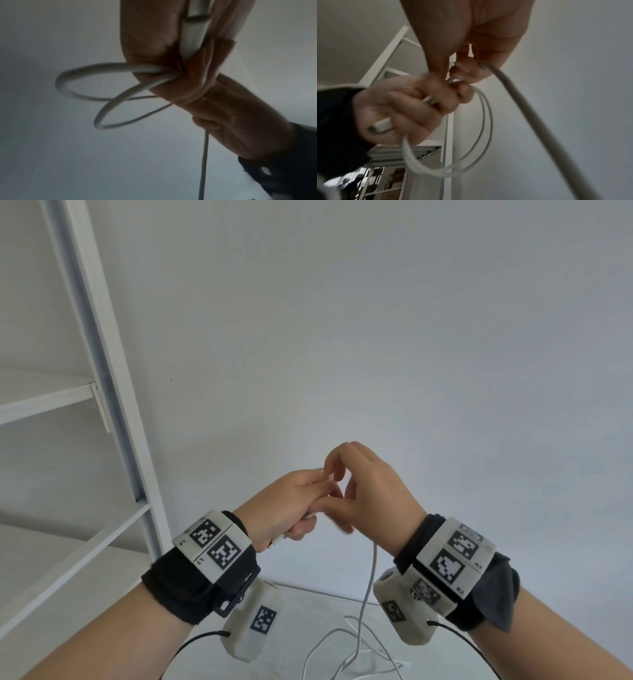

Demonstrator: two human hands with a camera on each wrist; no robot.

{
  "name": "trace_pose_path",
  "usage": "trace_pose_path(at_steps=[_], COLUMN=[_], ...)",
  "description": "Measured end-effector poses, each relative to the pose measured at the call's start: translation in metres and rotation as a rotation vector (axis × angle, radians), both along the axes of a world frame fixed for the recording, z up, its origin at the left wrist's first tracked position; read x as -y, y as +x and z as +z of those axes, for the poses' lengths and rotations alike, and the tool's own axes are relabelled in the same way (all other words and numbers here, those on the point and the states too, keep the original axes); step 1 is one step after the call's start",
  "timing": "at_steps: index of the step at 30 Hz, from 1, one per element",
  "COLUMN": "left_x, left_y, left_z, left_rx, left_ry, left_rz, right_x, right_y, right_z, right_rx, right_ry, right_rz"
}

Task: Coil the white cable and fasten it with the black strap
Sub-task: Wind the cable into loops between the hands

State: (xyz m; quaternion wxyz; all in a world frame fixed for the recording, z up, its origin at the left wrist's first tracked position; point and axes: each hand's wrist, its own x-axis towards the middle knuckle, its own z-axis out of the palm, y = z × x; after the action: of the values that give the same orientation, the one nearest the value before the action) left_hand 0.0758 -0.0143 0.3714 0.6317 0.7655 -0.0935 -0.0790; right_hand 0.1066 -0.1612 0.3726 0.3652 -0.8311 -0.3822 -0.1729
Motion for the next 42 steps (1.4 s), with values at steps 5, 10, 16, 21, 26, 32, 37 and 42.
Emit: trace_pose_path(at_steps=[5,10,16,21,26,32,37,42], left_x=[-0.009,-0.038,-0.081,-0.088,-0.069,-0.052,-0.039,-0.032], left_y=[0.001,0.009,0.012,0.017,0.019,0.020,0.019,0.016], left_z=[0.005,0.011,0.026,0.030,0.022,0.013,0.009,-0.001], left_rx=[-0.041,-0.142,-0.195,-0.135,-0.046,0.007,0.044,0.014], left_ry=[0.079,-0.161,-0.656,-0.847,-0.908,-0.785,-0.575,-0.330], left_rz=[-0.053,-0.001,-0.112,-0.079,0.049,0.048,0.003,-0.004], right_x=[0.015,0.041,0.074,0.076,0.054,0.025,0.004,-0.001], right_y=[0.014,0.043,0.066,0.067,0.053,0.023,-0.007,-0.019], right_z=[0.004,-0.011,-0.041,-0.060,-0.073,-0.061,-0.048,-0.030], right_rx=[-0.119,-0.166,-0.302,-0.381,-0.257,-0.164,-0.061,0.046], right_ry=[0.006,0.070,0.127,0.158,-0.016,-0.324,-0.475,-0.397], right_rz=[0.073,0.023,-0.068,-0.126,-0.184,-0.151,0.004,0.122])
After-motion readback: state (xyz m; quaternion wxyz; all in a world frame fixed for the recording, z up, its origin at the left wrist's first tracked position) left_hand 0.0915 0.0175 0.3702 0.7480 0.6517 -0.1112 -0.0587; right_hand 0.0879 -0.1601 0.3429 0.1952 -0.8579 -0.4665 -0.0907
